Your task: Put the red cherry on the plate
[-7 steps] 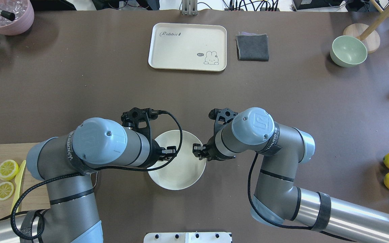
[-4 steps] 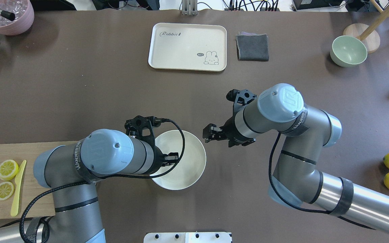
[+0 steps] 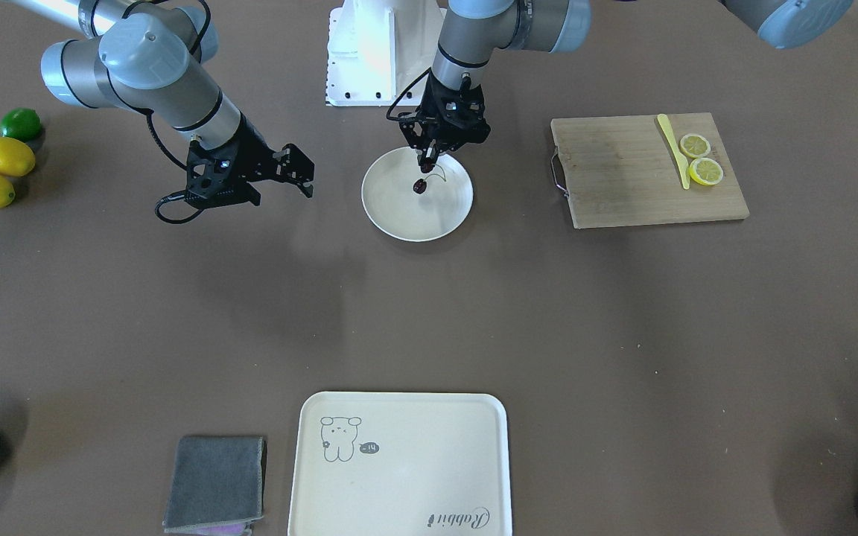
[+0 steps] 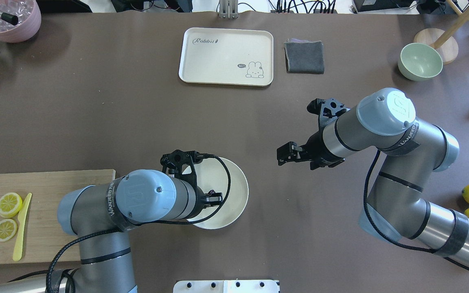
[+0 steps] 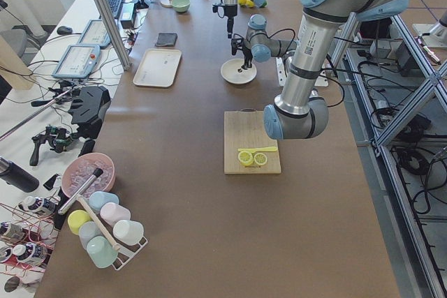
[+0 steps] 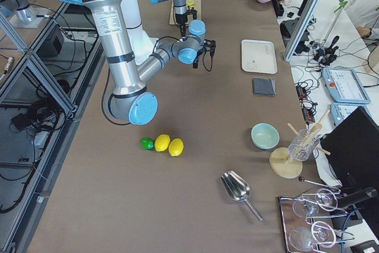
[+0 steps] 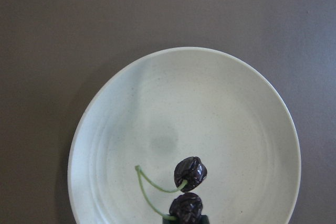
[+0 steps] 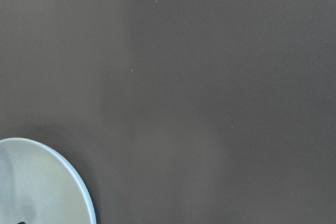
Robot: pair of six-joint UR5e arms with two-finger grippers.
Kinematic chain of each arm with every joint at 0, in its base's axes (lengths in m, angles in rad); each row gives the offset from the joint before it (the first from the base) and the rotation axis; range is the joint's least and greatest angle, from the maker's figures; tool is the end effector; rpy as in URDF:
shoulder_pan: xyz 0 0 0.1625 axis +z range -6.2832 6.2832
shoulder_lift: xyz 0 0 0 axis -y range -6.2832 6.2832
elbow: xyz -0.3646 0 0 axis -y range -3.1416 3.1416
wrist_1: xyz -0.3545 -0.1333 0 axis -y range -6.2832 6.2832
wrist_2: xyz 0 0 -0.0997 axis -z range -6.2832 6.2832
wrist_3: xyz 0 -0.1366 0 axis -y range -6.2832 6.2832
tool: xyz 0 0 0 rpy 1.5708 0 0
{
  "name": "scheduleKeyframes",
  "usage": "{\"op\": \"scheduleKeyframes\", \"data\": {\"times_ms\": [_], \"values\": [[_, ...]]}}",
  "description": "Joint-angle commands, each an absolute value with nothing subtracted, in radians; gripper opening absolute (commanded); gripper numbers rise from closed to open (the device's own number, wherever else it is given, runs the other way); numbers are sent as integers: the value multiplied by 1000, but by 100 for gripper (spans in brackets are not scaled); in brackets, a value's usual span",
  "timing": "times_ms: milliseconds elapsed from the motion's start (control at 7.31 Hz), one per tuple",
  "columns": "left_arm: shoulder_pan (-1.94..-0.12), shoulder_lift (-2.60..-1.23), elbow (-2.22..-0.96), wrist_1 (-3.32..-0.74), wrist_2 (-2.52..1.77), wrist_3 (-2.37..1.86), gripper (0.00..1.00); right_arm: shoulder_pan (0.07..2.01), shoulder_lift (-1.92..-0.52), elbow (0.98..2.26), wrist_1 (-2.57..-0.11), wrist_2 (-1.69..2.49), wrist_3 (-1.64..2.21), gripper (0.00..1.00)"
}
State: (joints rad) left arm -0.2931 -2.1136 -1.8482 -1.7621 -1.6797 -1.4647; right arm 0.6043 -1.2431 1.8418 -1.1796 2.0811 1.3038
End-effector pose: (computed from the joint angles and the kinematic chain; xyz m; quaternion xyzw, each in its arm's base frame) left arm 0.5384 -0.2862 0.2030 0.0493 0.4836 -0.0553 0.8722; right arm -0.4267 -0.3756 0.2900 -0.0074 -0.5104 0.0247 0.8595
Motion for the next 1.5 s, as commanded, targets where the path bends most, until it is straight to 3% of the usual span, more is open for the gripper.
{"op": "scheduleKeyframes", "data": {"times_ms": [0,274,821,1094,1368], "values": [[-284,-2129,-1832,-1763,-1669,-1465,36,610,-1267,1842,-1180,2082,1283,100],[-285,-2129,-1836,-1761,-1667,-1459,98,623,-1275,1842,-1180,2083,1267,100],[-444,-2054,-1908,-1685,-1718,-1248,98,753,-1380,1839,-1193,2082,967,100],[-663,-1996,-1921,-1603,-1866,-982,98,837,-1466,1839,-1193,2135,808,100],[-904,-1814,-1950,-1615,-2035,-575,98,946,-1553,1839,-1193,2206,638,100]]}}
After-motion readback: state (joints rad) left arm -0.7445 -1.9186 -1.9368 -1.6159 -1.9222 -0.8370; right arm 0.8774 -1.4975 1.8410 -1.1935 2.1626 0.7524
